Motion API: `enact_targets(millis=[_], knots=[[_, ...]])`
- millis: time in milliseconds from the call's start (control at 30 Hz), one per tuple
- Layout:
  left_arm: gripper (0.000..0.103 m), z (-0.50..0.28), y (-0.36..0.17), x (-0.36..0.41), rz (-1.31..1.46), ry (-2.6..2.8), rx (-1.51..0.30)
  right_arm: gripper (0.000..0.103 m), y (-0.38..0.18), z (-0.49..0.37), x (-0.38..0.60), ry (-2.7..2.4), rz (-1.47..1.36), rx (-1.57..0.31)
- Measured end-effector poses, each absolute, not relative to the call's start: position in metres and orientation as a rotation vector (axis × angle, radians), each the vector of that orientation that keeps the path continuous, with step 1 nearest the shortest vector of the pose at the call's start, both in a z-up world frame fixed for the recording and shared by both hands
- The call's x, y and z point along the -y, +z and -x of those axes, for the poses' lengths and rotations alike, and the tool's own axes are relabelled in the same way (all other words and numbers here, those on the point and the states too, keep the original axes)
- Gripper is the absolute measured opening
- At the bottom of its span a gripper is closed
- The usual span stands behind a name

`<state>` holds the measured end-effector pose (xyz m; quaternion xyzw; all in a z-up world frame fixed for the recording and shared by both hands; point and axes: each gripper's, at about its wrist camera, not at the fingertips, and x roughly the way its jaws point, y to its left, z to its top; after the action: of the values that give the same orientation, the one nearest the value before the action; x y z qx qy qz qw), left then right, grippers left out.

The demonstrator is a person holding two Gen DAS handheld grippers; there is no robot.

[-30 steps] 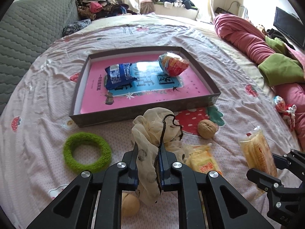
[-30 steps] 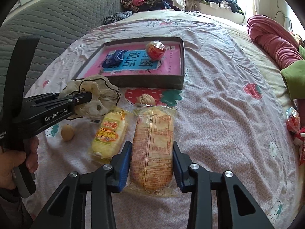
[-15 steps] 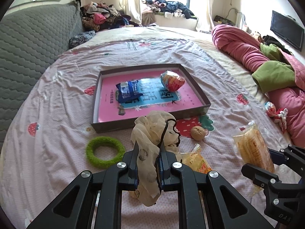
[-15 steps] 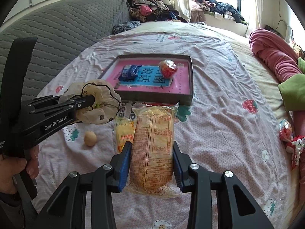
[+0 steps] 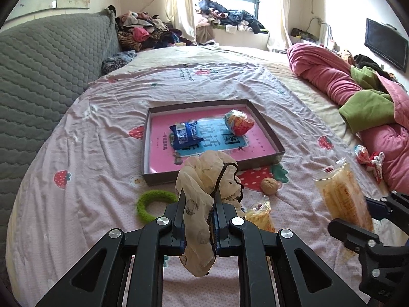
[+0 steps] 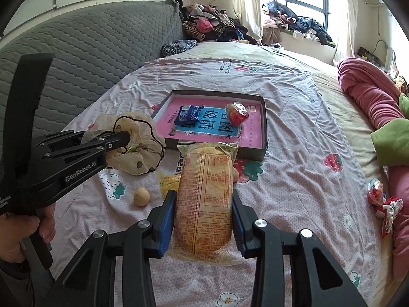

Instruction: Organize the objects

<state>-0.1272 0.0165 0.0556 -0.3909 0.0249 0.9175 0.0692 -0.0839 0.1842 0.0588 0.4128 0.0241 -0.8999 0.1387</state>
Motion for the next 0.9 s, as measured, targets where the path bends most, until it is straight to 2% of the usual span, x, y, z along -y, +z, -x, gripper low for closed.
enact_targets(millis=[633, 900], knots=[[0.015, 0.127, 0.052, 0.001, 1.182, 2.783, -0.054, 0.040, 0.058, 0.086, -0.168, -2.582, -1.189, -0.095], [0.015, 0.138, 0.036, 0.012, 1.219, 2.780, -0.043, 0.040, 0.052, 0.094, -0.161, -2.570, -1.203, -0.097]])
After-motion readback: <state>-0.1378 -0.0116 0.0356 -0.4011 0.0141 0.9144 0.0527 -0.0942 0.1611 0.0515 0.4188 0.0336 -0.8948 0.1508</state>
